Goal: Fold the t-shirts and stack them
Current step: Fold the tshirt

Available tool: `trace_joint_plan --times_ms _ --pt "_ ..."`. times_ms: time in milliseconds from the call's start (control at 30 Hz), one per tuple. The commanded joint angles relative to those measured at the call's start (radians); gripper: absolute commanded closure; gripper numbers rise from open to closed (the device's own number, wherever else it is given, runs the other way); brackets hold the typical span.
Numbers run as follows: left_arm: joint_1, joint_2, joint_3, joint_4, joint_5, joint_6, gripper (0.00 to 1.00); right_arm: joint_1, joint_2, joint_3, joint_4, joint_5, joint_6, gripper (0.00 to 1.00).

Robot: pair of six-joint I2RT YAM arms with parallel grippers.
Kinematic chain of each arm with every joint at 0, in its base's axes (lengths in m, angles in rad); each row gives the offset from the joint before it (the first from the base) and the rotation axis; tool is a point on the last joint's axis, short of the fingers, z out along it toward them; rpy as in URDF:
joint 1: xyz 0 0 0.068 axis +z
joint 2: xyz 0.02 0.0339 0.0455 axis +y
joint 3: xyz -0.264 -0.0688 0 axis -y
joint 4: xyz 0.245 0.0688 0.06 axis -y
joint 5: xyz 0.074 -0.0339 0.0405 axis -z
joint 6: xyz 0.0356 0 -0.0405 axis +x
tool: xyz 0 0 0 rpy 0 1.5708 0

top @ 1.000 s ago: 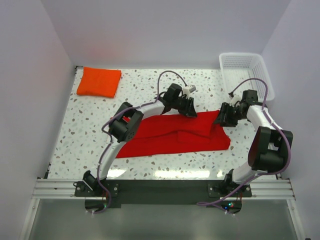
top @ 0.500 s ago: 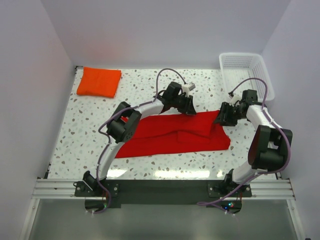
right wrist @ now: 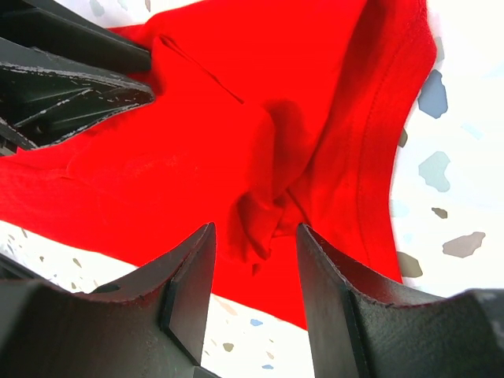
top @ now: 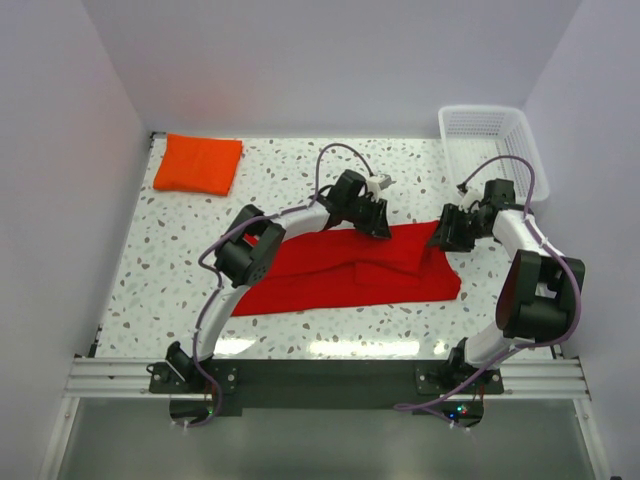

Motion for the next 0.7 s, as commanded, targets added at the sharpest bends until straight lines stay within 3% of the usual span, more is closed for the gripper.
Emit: trace_joint_plan --times_ms 0,167,567,667 --pt "-0.004 -0.005 0.006 -0.008 -0.015 -0.001 0.63 0.003 -0.005 0.000 0.023 -0.007 -0.001 0.51" --pt "-0.007 0.002 0.041 0.001 -0.015 0.002 0.64 0.003 -0.001 -0.002 0.023 -0.011 -0.002 0.51" --pt "-0.010 0.021 0.095 0.000 0.006 0.035 1.00 0.003 0.012 0.007 0.005 -0.010 -0.027 0.51" --pt "-0.008 0.016 0.093 0.008 0.016 0.032 1.00 0.003 0.015 0.012 0.005 -0.011 -0.024 0.51"
